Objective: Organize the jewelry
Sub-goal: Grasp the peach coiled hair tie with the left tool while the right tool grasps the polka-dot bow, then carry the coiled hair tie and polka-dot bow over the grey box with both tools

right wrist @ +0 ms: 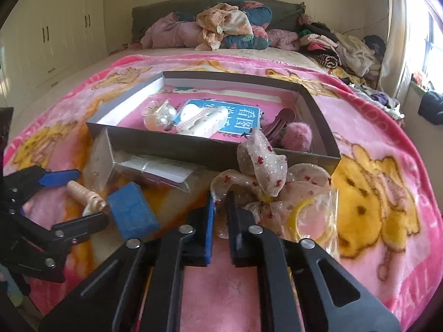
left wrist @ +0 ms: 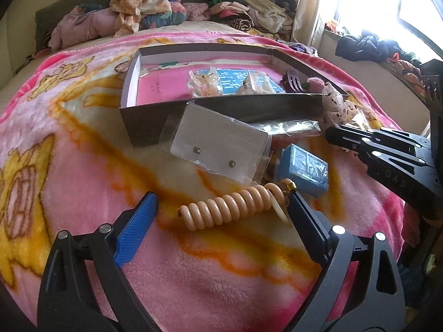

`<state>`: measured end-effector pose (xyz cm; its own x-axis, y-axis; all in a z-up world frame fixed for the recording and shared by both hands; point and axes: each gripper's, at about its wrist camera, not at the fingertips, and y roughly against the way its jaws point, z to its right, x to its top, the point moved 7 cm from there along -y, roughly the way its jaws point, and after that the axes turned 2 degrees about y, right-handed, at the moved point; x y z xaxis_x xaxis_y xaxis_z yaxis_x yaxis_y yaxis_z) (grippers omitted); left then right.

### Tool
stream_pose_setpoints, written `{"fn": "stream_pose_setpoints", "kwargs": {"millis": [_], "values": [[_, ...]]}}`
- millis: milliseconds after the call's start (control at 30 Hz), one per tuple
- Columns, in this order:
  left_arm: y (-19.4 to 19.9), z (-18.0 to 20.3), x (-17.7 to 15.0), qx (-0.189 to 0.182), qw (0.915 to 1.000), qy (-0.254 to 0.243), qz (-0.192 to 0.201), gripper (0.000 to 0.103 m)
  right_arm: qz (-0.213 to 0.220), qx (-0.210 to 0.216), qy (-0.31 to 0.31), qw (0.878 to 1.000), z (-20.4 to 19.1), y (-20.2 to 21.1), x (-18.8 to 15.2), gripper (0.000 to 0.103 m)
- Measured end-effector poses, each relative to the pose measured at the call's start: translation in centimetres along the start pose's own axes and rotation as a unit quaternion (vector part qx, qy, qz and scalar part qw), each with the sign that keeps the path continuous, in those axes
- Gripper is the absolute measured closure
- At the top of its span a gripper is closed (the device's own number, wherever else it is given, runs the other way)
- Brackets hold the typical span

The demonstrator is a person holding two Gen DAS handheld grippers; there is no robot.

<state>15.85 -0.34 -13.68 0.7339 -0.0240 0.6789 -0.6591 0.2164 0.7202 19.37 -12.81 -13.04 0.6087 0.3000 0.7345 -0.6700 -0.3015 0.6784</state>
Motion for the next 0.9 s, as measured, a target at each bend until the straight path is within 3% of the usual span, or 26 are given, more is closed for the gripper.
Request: {"fn": "stream_pose_setpoints", "kwargs": {"millis": [167, 600, 900], "values": [[0.2, -0.6, 0.2, -0.005, 0.9999, 0.009, -0.002, 0.041, 0.010, 0.032, -0.020, 0.999, -0.3, 1.0, 0.1, 0.098], [2.9, -1.7, -0.1, -0.020, 0.9994, 0.028, -0.003, 0.042, 0.041, 0.104, -0.032, 0.993, -2.8, 4.4, 0.5, 0.099], [4.5, -0.8, 0.9, -0.027, 0.9994, 0.019, 0.014, 0.042, 0.063, 0.119, -0.039, 0.990, -2.9, 6.7, 1.5, 0.099]]}}
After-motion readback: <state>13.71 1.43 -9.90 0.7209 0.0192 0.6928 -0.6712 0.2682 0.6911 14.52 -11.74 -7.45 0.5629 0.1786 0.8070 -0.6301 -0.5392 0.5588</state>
